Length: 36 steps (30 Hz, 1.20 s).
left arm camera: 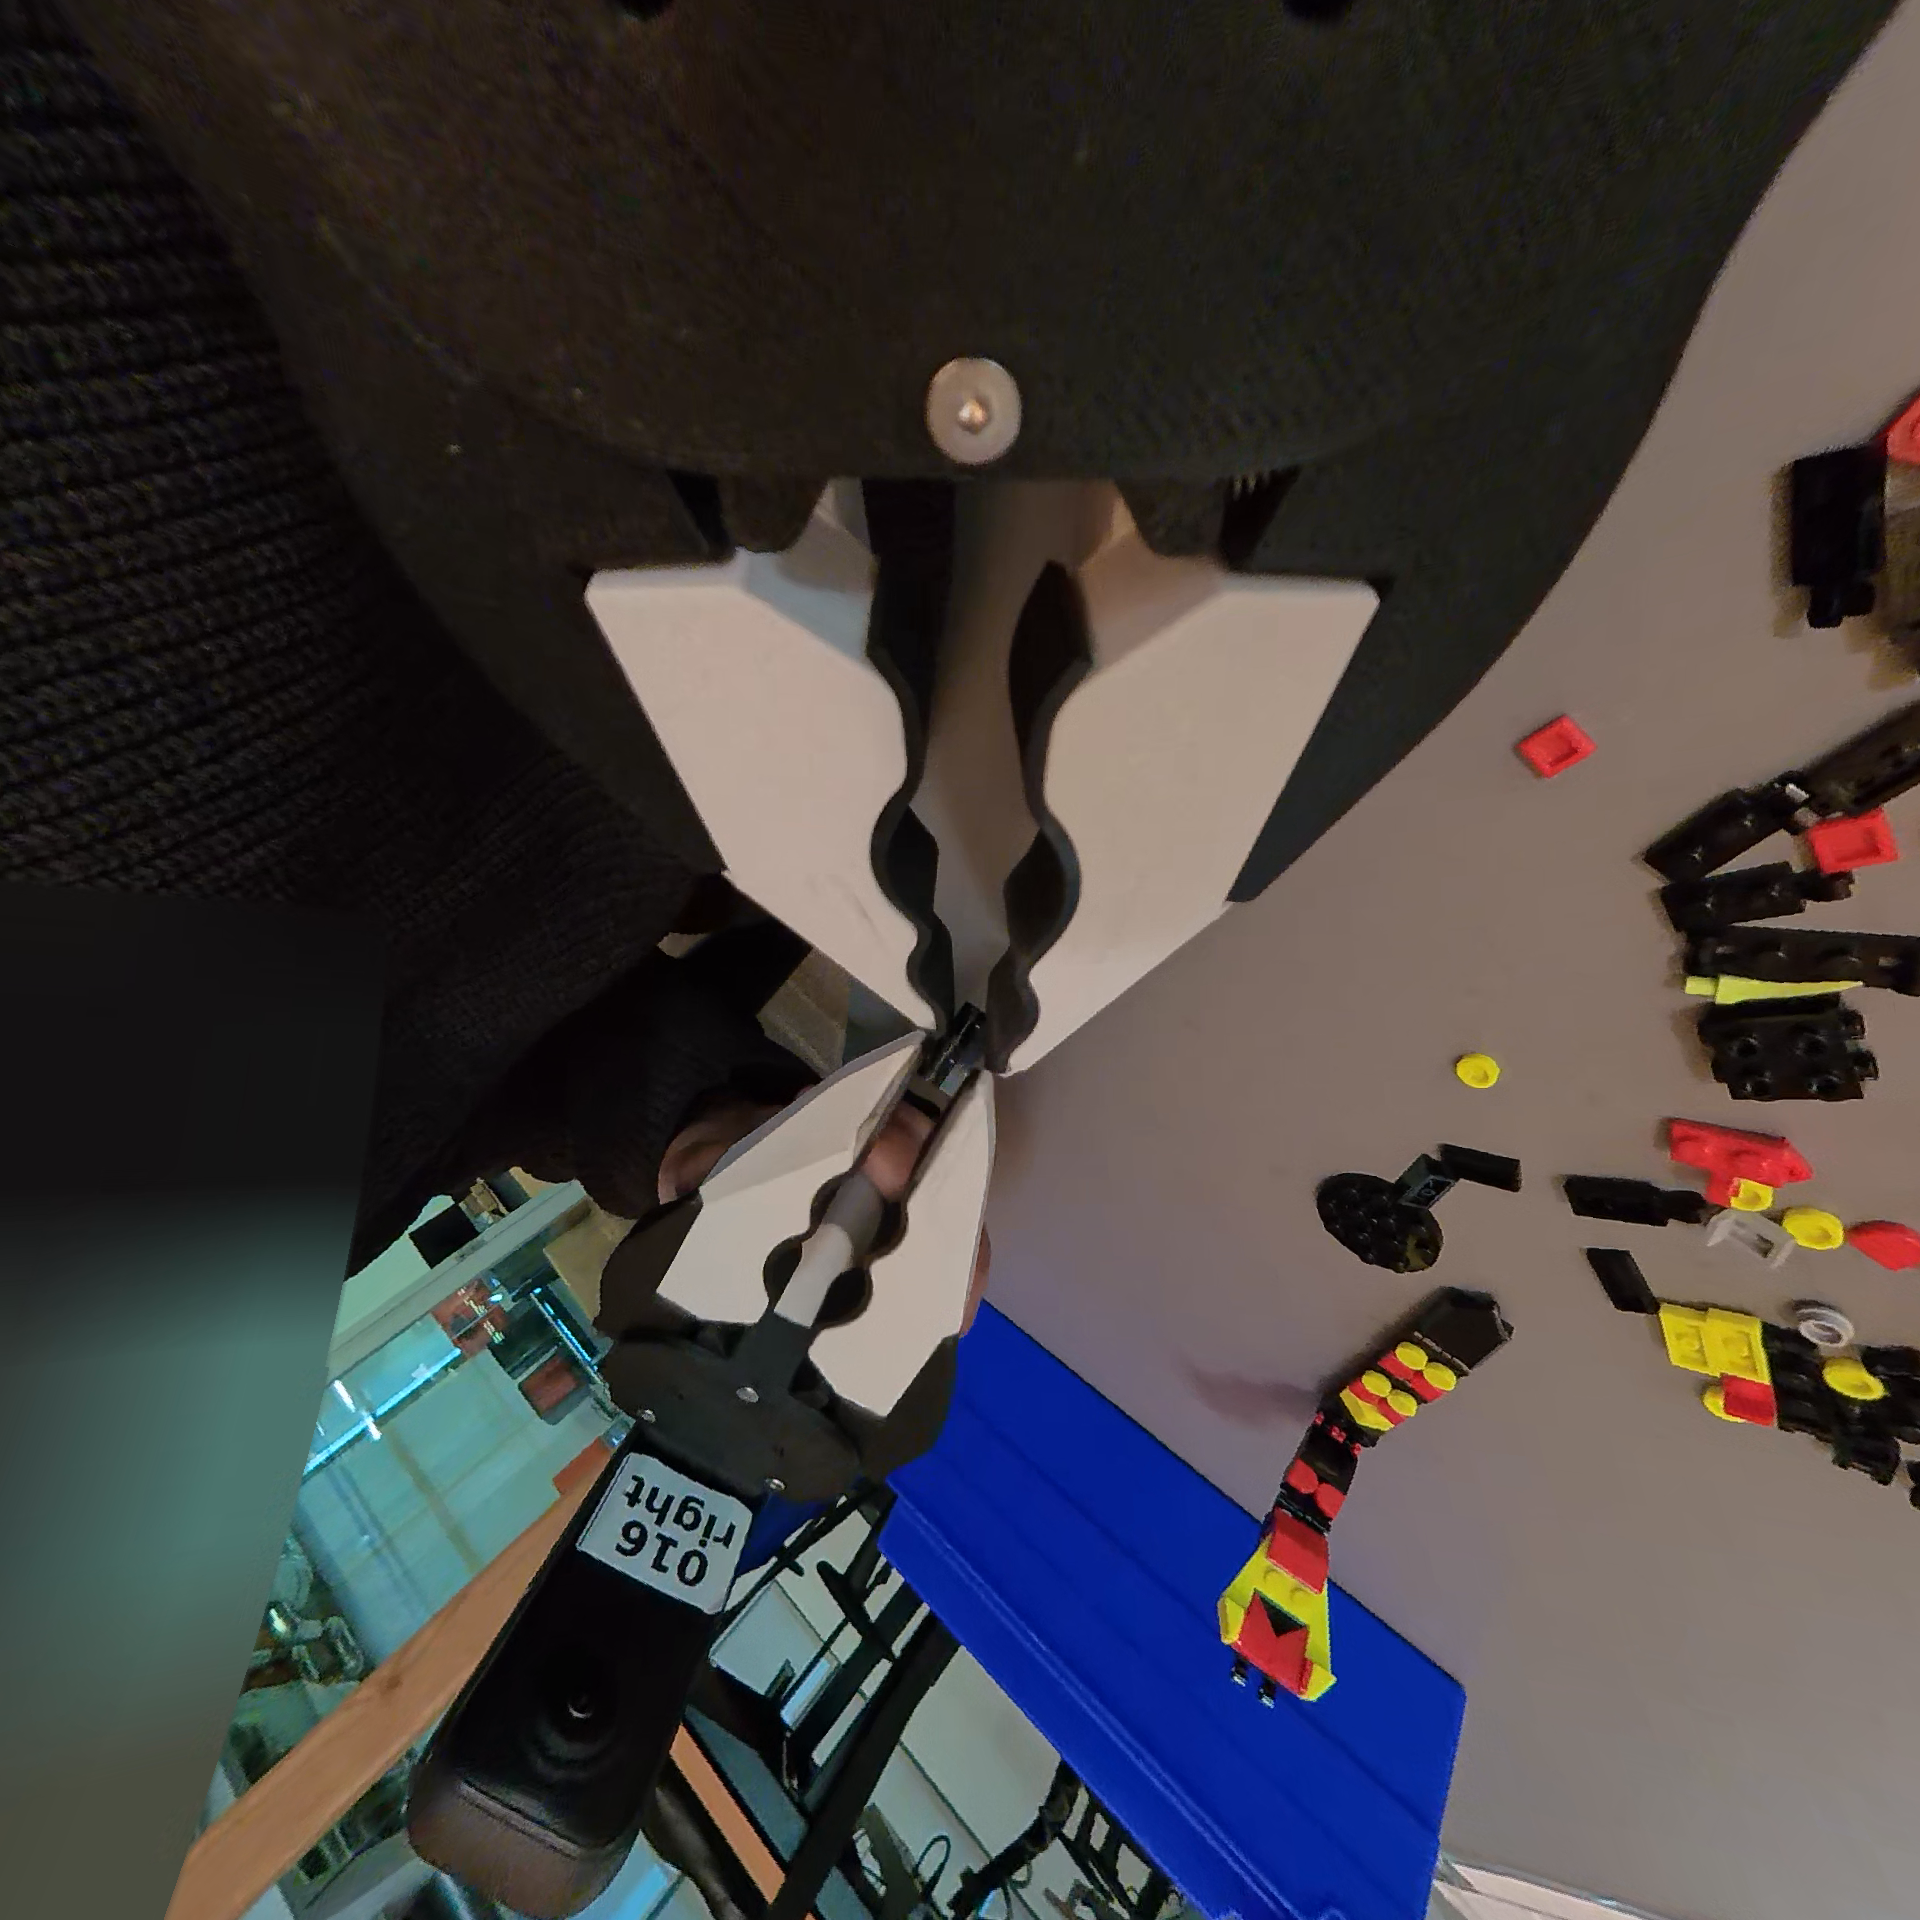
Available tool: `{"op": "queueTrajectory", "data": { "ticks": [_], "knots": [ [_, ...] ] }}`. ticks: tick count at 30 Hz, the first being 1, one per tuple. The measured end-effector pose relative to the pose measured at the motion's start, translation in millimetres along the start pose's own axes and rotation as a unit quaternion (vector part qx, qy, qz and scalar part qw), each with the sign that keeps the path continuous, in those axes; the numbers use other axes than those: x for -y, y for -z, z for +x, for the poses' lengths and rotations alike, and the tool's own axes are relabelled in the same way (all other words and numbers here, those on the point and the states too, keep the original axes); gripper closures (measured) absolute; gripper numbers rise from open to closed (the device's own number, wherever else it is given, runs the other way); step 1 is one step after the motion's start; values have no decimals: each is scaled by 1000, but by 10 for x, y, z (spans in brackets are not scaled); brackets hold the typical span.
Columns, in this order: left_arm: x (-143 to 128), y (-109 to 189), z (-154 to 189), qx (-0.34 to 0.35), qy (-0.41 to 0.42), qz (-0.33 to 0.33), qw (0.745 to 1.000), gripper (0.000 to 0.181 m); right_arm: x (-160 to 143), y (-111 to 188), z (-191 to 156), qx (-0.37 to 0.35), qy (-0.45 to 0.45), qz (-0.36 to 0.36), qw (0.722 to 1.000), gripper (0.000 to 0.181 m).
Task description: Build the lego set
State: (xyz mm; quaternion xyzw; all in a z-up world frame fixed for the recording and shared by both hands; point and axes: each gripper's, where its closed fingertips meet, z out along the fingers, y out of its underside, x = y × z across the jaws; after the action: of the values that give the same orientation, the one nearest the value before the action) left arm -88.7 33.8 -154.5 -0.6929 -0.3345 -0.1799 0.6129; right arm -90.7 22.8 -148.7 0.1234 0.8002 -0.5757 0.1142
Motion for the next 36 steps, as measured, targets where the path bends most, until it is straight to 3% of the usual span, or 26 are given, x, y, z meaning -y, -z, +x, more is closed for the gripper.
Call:
{"op": "queueTrajectory", "data": {
  "ticks": [20, 31, 36],
  "knots": [
    [-61, -21, -15, 11, -17, -16, 1000, 177, -71, -14, -10, -19, 36, -43, 998, 176],
    [10, 66, -2, 9, -55, -10, 998, 176, -114, 7, 11, 3, -5, -43, 999, 176],
    [-69, 87, 8, 2, -79, -42, 996, 171, -163, -18, -33, 21, -15, -53, 998, 176]
  ]
}}
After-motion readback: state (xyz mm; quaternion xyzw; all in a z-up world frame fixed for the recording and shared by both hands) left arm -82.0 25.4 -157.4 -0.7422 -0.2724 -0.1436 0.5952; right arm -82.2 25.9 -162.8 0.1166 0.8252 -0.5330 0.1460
